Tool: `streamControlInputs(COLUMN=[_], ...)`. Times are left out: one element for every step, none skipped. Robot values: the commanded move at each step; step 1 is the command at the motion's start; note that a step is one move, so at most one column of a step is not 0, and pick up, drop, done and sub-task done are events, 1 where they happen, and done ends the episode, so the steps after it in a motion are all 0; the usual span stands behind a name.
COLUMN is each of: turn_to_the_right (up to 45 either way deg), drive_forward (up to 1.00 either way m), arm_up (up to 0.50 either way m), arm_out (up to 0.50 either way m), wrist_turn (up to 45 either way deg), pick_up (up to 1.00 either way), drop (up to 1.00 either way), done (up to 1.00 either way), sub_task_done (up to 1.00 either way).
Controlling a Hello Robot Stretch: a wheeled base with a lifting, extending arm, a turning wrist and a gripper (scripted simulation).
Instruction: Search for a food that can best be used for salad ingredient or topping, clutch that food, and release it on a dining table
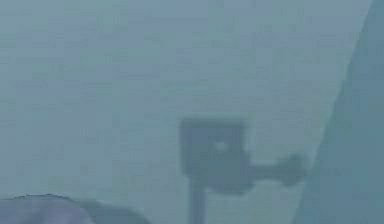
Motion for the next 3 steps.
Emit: streamControlInputs(turn_to_the_right=[0.0, -45.0, -45.0], drive_forward=[0.30, 0.00, 0.00], arm_up=[0.00, 0.00, 0.00], arm_out=[0.00, 0.00, 0.00], wrist_turn=[0.0, 0.0, 0.0], pick_up=[0.00, 0.00, 0.00], drop=[0.00, 0.00, 0.00], done=[0.00, 0.00, 0.00], sub_task_done=[0.00, 0.00, 0.00])
